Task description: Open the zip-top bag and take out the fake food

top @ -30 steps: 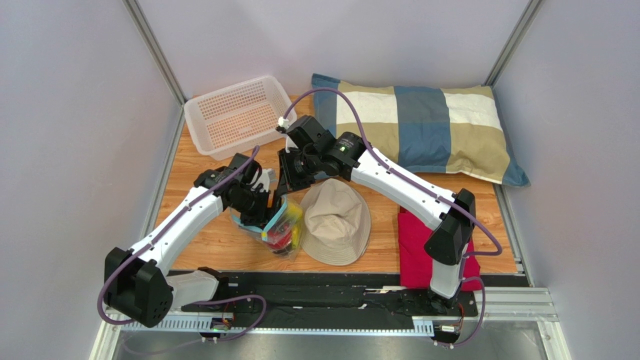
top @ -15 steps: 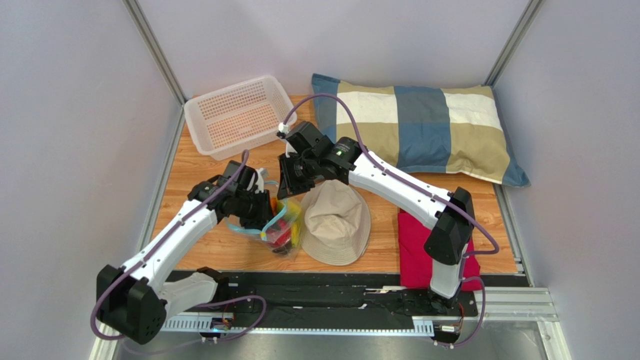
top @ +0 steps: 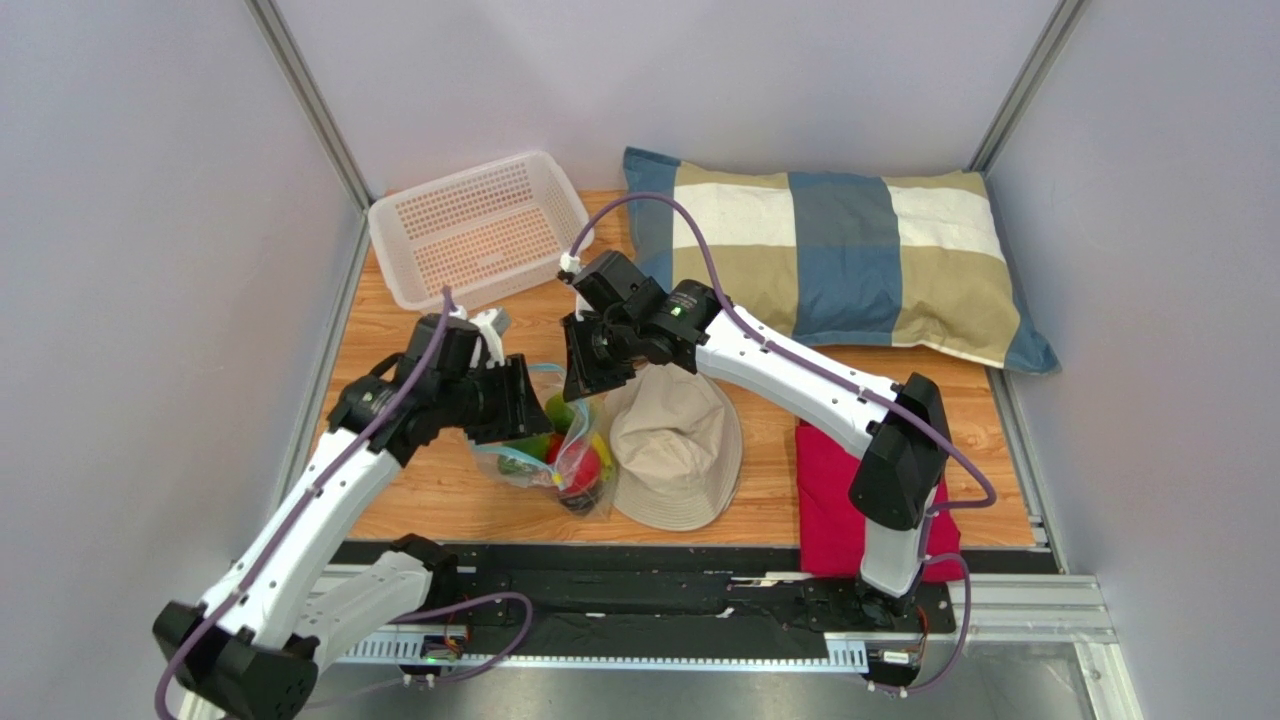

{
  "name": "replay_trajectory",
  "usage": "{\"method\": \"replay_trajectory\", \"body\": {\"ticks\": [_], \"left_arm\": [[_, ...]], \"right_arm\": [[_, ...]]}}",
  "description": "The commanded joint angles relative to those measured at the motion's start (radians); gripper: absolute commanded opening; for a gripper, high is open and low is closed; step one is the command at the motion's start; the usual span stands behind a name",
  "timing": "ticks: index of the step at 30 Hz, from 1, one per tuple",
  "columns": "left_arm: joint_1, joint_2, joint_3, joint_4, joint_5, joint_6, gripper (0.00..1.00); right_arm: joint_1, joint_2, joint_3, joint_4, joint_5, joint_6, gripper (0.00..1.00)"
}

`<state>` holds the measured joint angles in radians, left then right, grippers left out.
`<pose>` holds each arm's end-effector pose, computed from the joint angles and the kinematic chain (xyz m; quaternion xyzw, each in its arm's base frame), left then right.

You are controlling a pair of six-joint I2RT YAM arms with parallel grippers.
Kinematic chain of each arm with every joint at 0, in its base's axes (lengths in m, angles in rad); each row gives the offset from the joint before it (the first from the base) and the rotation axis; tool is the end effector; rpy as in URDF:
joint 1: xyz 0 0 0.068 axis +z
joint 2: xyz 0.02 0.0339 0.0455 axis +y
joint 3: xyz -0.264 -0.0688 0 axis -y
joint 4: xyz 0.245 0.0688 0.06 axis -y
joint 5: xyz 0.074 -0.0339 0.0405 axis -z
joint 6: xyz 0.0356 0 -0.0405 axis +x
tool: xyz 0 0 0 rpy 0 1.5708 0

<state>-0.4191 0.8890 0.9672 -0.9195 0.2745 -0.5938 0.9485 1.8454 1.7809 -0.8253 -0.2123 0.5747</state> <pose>0.1471 -0.0761 0.3167 -0.0321 0.9262 -0.2832 0.2470 0.2320 0.3362 0.3272 -0.2089 0.9144 0.3014 0.1714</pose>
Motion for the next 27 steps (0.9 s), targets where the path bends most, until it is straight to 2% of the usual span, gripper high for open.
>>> {"method": "replay_trajectory", "body": {"ticks": [1,2,4,5,8,11,14,15,17,19,21,22,25,27], "left_arm": [[-0.001,0.076,-0.013,-0.022,-0.101,-0.021,0.54],[-0.001,0.077,0.011,-0.025,-0.116,0.012,0.54],[-0.001,0.088,0.047,-0.053,-0.152,0.055,0.66],[-0.001,0.097,0.088,-0.077,-0.175,0.09,0.68],[-0.001,0.163,0.132,-0.172,-0.233,0.147,0.81],[-0.003,0.237,0.133,-0.226,-0.241,0.143,0.81],[-0.001,0.257,0.094,-0.187,-0.193,0.123,0.74],[-0.001,0.258,0.085,-0.177,-0.195,0.114,0.68],[-0.001,0.266,0.056,-0.144,-0.19,0.097,0.66],[-0.001,0.278,0.039,-0.125,-0.182,0.088,0.69],[-0.001,0.3,0.013,-0.096,-0.163,0.08,0.81],[-0.001,0.307,0.005,-0.084,-0.153,0.072,0.83],[-0.001,0.329,-0.041,-0.013,-0.158,0.043,0.84],[-0.001,0.353,-0.068,0.036,-0.17,0.032,0.79]], "right_arm": [[-0.001,-0.048,0.031,0.032,-0.016,-0.004,0.0],[0.001,-0.048,0.031,0.034,-0.019,-0.004,0.0],[0.001,-0.046,0.031,0.031,-0.03,-0.007,0.0],[0.001,-0.046,0.029,0.031,-0.032,-0.006,0.0],[0.001,-0.048,0.023,0.031,-0.036,-0.009,0.0],[0.001,-0.046,0.028,0.031,-0.035,-0.015,0.0],[0.001,-0.044,0.037,0.034,-0.036,-0.015,0.0],[0.001,-0.044,0.037,0.034,-0.035,-0.016,0.0],[0.003,-0.046,0.032,0.032,-0.033,-0.015,0.0],[0.001,-0.046,0.028,0.035,-0.036,-0.013,0.0],[0.003,-0.048,0.02,0.041,-0.039,-0.012,0.0],[0.001,-0.048,0.017,0.041,-0.038,-0.012,0.0],[-0.001,-0.051,0.005,0.054,-0.039,-0.006,0.0],[-0.001,-0.049,-0.009,0.061,-0.044,-0.003,0.0]]}}
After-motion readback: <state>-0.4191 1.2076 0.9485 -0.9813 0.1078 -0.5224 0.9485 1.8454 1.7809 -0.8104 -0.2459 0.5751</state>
